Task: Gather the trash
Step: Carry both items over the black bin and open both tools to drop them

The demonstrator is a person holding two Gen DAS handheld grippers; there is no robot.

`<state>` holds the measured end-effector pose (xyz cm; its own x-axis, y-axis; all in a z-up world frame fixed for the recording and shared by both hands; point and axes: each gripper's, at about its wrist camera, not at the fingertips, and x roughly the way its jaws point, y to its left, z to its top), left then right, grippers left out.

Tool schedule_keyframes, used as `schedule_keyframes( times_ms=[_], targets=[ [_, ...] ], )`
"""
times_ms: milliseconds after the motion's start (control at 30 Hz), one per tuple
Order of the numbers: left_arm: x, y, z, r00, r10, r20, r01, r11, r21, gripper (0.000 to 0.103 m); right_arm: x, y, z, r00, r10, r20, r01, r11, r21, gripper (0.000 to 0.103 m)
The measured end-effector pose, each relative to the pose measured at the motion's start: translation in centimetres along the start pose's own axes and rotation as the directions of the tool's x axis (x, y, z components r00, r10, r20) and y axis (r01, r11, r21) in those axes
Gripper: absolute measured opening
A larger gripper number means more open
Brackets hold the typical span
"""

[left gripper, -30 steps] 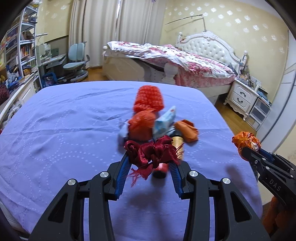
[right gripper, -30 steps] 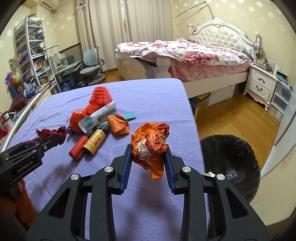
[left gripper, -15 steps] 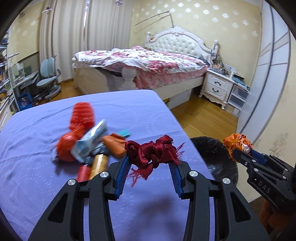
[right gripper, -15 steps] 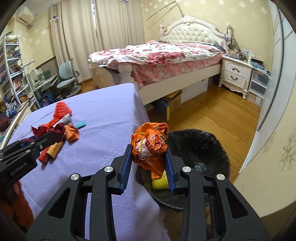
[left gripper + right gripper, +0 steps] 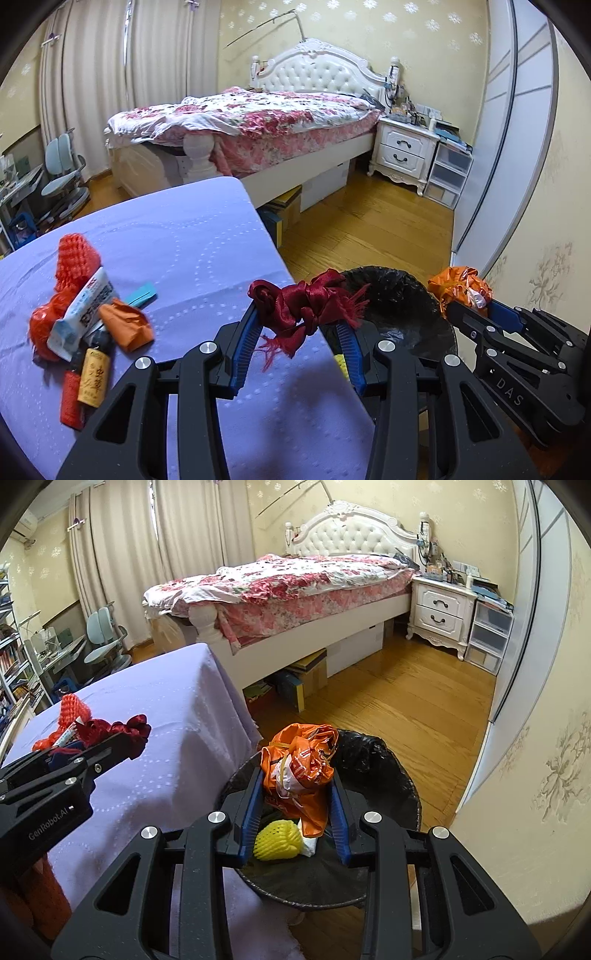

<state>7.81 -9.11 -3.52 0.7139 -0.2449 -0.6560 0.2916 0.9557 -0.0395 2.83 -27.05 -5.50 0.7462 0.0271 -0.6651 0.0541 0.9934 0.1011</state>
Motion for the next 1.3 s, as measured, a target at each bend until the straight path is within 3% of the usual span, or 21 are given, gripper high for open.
schedule_keyframes(
  times_ms=[700,800,967,1067,1300],
  targets=[
    [3.7,-2.7,0.4,0.999,-0.002,-0.044,0.005,0.998,0.059,0.044,1.5,-2.2,0.7,1.000,-0.030,-0.003,0.030,0.999,0.033,0.035],
    [3.9,-2.8,0.3,0.999,0.004,-0.054,0.000,0.998,0.062,0.056,1.5,-2.4,0.7,0.999,-0.038,0.006,0.037,0.998,0.046,0.055],
    [3.5,-2.6,0.1,0.999,0.016,-0.042,-0.013,0.998,0.054,0.074,1.2,-2.7,0.9,0.998,-0.053,0.016,0.052,0.997,0.057,0.057],
    [3.3,-2.3,0.1,0.999,0.031,-0.040,-0.029,0.999,0.046,0.077,0.8,-2.8,0.9,0.997,-0.066,0.026,0.065,0.996,0.061,0.060],
    [2.1,-1.1,-0.4,0.995,0.095,-0.026,-0.095,0.995,0.025,0.083,0.2,-3.0,0.9,0.996,-0.076,0.040,0.072,0.994,0.086,0.080]
  ],
)
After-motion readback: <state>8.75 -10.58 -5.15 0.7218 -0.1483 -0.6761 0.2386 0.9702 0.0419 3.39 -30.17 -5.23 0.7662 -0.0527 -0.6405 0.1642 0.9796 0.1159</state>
